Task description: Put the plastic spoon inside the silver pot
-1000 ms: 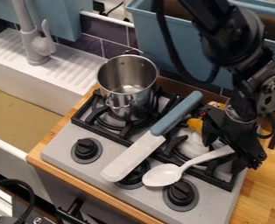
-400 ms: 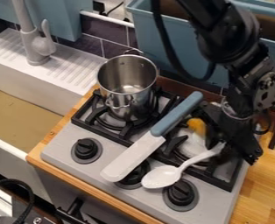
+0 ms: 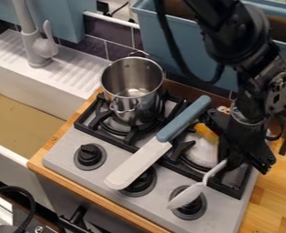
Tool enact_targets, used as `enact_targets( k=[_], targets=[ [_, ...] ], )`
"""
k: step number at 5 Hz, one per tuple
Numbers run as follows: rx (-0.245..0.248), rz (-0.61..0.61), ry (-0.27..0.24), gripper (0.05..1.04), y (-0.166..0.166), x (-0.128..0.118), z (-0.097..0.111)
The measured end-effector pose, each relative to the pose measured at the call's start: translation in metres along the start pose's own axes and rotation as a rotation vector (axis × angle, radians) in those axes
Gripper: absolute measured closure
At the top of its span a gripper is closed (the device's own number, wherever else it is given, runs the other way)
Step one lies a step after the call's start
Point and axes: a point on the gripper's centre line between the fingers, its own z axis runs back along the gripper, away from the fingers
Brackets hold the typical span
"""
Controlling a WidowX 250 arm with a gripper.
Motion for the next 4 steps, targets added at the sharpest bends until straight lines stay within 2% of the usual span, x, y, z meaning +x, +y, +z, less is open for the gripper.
enact_targets(
  k=[1, 2, 3, 4],
  targets=[
    [-0.036, 0.039, -0.034, 1.021, 0.004, 0.003, 0.03],
    [-0.067, 0.067, -0.09, 1.022, 0.012, 0.004, 0.059],
    [-0.071, 0.096, -0.178, 1.022, 0.027, 0.006, 0.087],
    [-0.062, 0.168, -0.311, 1.022, 0.058, 0.012, 0.111]
  ],
)
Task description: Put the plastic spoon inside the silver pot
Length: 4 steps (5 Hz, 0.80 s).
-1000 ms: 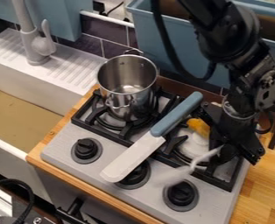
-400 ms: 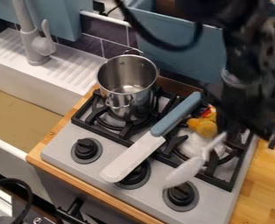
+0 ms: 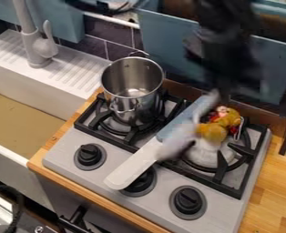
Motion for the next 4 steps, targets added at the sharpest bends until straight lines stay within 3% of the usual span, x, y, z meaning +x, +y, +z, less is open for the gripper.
enact_targets(
  k=[1, 2, 3, 4],
  targets=[
    [0.0, 0.066, -0.143, 1.022, 0.03, 0.019, 0.012],
    [-0.014, 0.062, -0.124, 1.022, 0.055, 0.027, 0.015],
    [-0.029, 0.052, -0.196, 1.022, 0.081, 0.035, 0.016],
    [-0.022, 0.035, -0.337, 1.022, 0.106, 0.047, 0.025]
  ],
)
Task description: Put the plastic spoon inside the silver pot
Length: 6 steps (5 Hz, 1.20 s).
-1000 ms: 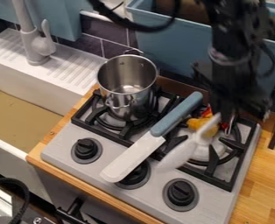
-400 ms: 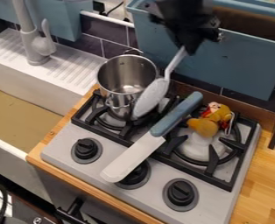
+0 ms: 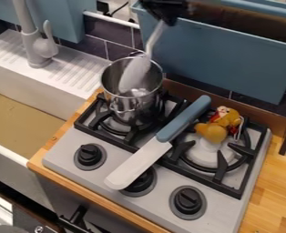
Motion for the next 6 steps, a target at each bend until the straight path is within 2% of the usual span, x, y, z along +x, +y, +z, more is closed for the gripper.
enact_targets(
  k=[2, 4, 6],
  targets=[
    [0.01, -0.04, -0.08, 1.022, 0.003, -0.004, -0.012],
    [0.054, -0.068, -0.12, 1.022, 0.003, -0.01, -0.019],
    [0.06, -0.054, -0.087, 0.998, 0.004, -0.009, -0.025]
  ],
)
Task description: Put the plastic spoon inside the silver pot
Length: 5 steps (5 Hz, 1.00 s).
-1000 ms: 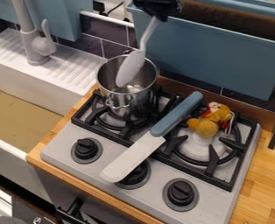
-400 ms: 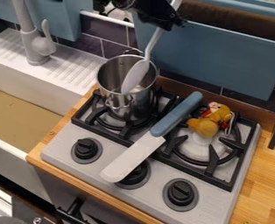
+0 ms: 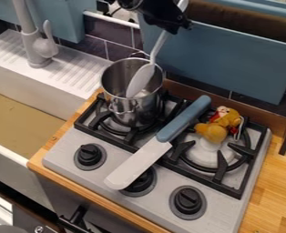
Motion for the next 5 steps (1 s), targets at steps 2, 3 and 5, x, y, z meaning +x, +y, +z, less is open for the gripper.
enact_targets(
  k=[2, 3, 5],
  targets=[
    [0.035, 0.025, 0.015, 0.593, 0.001, 0.002, -0.002],
    [0.036, 0.015, 0.027, 0.285, 0.0, 0.001, -0.002],
    [0.039, 0.052, 0.134, 0.084, -0.007, -0.01, 0.005]
  ],
)
